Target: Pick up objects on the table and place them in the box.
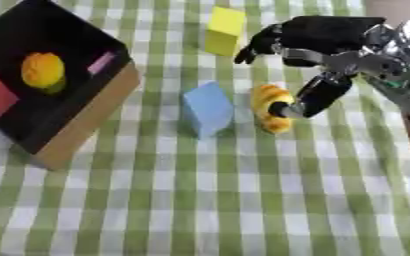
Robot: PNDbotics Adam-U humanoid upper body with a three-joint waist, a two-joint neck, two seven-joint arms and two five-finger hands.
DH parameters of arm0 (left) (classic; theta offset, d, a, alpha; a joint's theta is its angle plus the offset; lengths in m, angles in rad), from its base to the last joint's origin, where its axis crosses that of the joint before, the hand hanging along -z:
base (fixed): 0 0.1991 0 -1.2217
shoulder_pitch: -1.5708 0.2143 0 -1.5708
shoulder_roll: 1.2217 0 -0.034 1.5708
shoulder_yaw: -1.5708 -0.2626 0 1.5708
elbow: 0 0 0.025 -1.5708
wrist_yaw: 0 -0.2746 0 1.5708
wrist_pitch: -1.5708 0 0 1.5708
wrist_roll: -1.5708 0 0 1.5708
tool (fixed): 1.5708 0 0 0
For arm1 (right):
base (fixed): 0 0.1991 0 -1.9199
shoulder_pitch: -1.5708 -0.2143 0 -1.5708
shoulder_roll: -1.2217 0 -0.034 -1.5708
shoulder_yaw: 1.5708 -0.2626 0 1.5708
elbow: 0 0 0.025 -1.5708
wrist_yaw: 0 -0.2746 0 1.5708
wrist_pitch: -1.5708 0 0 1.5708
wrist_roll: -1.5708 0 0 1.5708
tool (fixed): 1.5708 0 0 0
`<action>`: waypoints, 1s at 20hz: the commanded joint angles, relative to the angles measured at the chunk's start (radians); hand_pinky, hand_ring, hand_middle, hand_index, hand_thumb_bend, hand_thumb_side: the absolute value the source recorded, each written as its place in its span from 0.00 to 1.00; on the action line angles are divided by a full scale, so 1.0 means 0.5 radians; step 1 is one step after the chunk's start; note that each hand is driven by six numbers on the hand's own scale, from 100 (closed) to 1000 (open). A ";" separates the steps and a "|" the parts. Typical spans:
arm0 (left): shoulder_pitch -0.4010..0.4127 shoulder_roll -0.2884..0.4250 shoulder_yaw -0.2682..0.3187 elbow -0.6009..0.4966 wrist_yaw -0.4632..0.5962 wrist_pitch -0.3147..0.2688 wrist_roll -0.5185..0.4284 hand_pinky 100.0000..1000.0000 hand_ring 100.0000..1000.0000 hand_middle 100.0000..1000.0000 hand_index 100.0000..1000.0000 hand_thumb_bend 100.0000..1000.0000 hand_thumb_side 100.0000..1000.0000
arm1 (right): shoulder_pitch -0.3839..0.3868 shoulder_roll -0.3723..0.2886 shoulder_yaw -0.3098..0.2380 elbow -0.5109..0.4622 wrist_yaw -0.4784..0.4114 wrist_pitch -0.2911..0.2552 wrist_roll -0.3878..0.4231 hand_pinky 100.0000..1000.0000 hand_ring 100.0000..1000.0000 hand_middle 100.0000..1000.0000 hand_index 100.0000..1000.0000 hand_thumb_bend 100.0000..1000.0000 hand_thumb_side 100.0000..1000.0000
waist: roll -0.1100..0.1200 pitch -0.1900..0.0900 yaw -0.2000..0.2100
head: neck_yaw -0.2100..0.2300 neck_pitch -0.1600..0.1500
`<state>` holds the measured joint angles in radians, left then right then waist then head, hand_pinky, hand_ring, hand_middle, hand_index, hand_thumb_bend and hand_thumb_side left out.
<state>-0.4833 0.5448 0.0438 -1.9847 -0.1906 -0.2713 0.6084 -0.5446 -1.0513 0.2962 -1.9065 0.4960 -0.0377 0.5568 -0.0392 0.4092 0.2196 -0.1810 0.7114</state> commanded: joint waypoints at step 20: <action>-0.009 0.007 0.013 -0.031 0.014 -0.004 0.001 0.77 0.77 0.74 0.80 0.32 0.65 | 0.026 0.057 0.041 0.334 0.120 -0.054 -0.018 0.83 0.83 0.66 0.83 0.34 0.00 | 0.023 -0.003 0.012 | -0.008 -0.036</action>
<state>-0.4802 0.5353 0.0435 -1.9847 -0.1849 -0.2714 0.6085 -0.5212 -1.0061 0.3188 -1.7505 0.5437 -0.0618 0.5467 -0.0324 0.4253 0.2238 -0.1832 0.7025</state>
